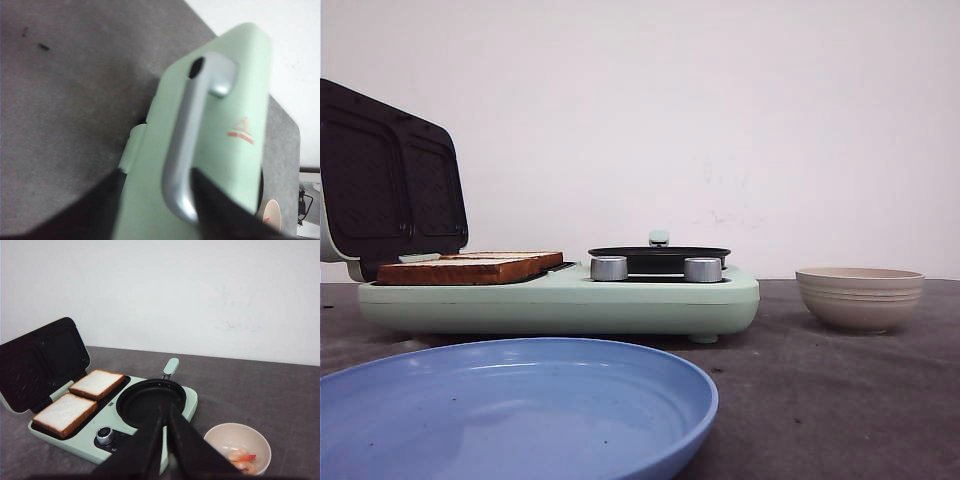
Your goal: Make breakfast with bread and shrimp
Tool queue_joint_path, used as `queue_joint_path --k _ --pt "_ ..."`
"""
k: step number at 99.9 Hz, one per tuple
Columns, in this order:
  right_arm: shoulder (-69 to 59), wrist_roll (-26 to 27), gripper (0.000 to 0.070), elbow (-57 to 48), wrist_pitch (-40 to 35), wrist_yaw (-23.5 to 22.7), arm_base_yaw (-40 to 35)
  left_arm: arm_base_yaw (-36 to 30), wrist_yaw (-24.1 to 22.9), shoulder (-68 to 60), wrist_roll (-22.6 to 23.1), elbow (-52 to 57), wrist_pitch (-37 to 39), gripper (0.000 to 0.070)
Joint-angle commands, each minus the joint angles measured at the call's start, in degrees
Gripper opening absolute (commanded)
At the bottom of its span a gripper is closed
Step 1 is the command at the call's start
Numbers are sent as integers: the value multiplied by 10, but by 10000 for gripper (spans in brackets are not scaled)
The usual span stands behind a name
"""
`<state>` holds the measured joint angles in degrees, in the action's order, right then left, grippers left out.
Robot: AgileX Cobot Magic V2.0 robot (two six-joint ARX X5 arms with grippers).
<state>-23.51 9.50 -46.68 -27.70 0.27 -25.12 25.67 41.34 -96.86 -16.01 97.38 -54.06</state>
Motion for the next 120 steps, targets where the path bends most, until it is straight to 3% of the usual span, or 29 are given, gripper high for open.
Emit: queue_joint_path --k 1,16,41,77,91,111,120 --pt "-3 8 3 -5 4 6 -2 6 7 -11 5 15 12 394" --pt "-3 9 3 -5 4 15 -2 8 16 -23 0 15 36 394" --pt "-3 8 3 -5 4 32 -2 -1 87 -68 -12 15 43 394" --pt "-3 8 3 -5 -5 44 -2 -24 98 -99 -10 15 54 386" --pt "-4 8 4 -5 -8 56 -2 -31 112 -102 -10 15 47 261" --pt "-4 8 3 -5 -8 58 -2 -31 116 -102 -12 15 33 249" --pt "-4 9 3 -5 -8 58 -2 -31 116 -102 -12 15 26 135"
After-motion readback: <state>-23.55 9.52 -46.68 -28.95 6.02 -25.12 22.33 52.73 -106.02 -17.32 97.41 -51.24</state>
